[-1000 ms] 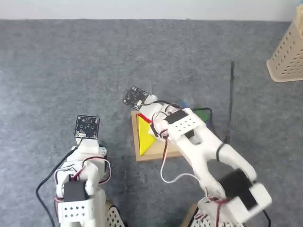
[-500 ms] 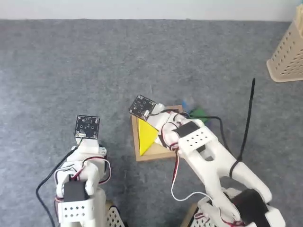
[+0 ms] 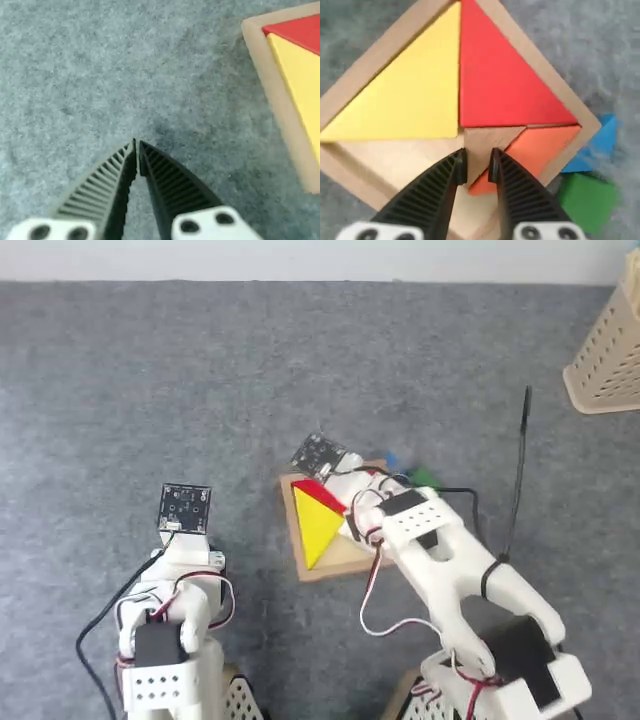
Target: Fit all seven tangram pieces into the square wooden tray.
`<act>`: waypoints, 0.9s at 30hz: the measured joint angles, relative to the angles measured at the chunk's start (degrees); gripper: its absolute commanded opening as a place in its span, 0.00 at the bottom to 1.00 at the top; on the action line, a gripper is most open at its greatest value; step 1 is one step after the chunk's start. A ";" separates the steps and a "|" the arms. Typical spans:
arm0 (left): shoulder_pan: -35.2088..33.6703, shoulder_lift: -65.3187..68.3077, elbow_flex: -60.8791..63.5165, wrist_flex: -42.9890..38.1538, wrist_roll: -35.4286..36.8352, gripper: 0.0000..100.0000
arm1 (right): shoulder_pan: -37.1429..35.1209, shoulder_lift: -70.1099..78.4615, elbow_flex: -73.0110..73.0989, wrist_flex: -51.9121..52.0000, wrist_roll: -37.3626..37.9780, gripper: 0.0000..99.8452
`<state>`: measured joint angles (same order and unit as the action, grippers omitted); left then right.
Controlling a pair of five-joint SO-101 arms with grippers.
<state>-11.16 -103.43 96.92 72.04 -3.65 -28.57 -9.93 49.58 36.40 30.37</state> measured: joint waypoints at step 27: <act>0.00 0.00 0.00 0.00 0.00 0.01 | 13.10 -4.13 -7.12 7.21 -7.47 0.05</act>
<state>-11.16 -103.43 96.92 72.04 -3.65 -15.47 -14.07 42.46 43.60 22.90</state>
